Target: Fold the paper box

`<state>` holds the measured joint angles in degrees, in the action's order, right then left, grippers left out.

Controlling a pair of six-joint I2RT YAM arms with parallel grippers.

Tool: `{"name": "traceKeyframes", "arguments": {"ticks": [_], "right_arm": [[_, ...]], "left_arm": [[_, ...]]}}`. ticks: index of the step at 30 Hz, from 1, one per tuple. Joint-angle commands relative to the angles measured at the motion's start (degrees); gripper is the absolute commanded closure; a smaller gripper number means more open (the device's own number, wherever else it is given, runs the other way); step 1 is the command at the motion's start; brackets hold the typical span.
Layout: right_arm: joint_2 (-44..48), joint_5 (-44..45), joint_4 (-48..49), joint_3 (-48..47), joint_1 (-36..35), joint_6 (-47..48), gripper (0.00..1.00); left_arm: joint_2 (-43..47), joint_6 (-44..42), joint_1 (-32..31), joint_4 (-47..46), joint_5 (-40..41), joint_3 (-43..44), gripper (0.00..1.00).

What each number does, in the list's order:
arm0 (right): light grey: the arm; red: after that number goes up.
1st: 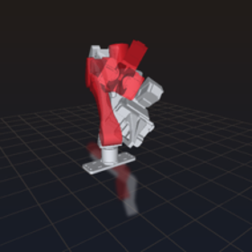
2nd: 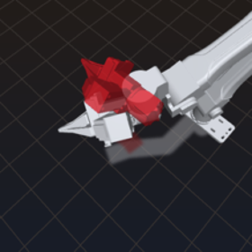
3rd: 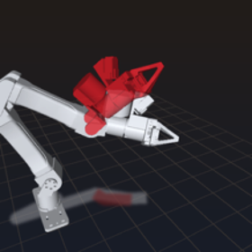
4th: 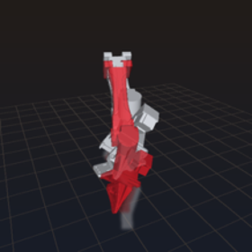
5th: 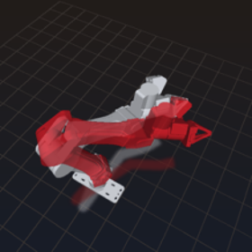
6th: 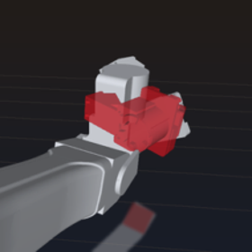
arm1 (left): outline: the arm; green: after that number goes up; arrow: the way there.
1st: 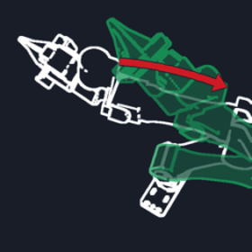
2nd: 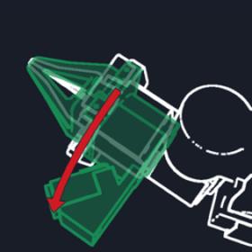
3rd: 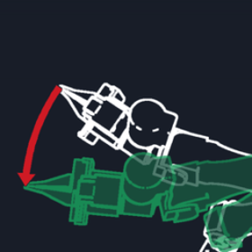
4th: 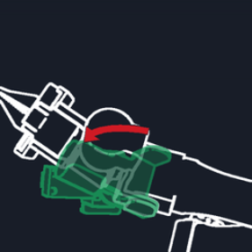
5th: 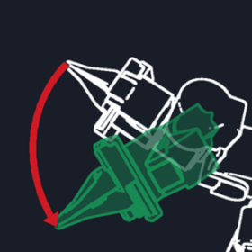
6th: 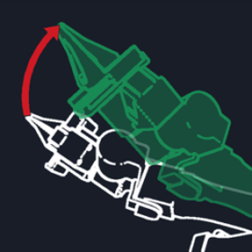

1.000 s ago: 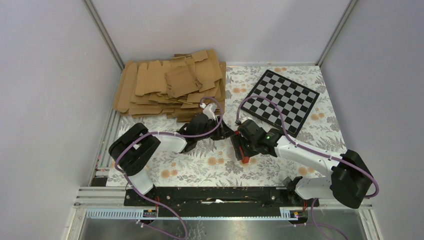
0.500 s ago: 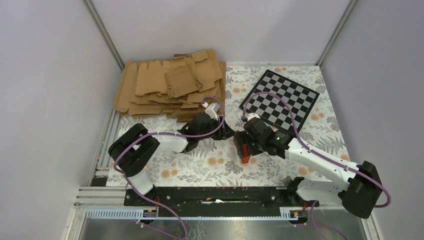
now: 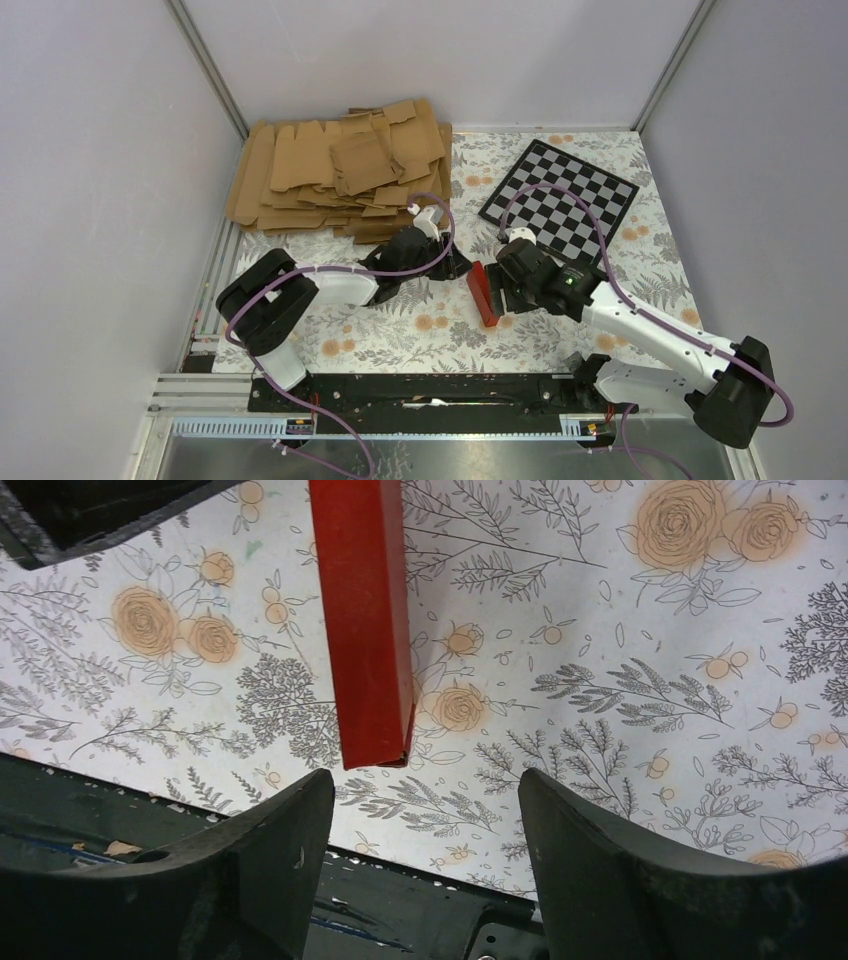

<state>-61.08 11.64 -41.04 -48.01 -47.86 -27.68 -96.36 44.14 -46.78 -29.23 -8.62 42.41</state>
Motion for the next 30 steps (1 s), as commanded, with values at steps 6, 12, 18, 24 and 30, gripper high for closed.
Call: {"name": "traceKeyframes", "arguments": {"ticks": [6,12,18,24,30], "right_arm": [[-6.2,1.2,0.7,2.2,0.3,-1.8,0.25],[-9.1,1.3,0.2,1.0,0.3,-2.0,0.25],[-4.7,1.9,-0.9,-4.0,0.3,-0.7,0.28],[-3.8,2.8,-0.8,-3.0,0.3,-1.2,0.37],[-6.9,3.7,0.9,2.3,0.3,-2.6,0.40]], "left_arm": [[-0.3,-3.0,-0.8,8.0,2.4,-0.1,0.60],[-0.3,-3.2,-0.8,7.9,2.4,-0.2,0.61],[-0.2,-3.3,-0.8,8.0,2.2,-0.1,0.61],[0.0,-3.3,-0.8,7.9,2.0,-0.2,0.61],[-0.2,-3.3,-0.8,7.8,1.8,-0.2,0.62]]}}
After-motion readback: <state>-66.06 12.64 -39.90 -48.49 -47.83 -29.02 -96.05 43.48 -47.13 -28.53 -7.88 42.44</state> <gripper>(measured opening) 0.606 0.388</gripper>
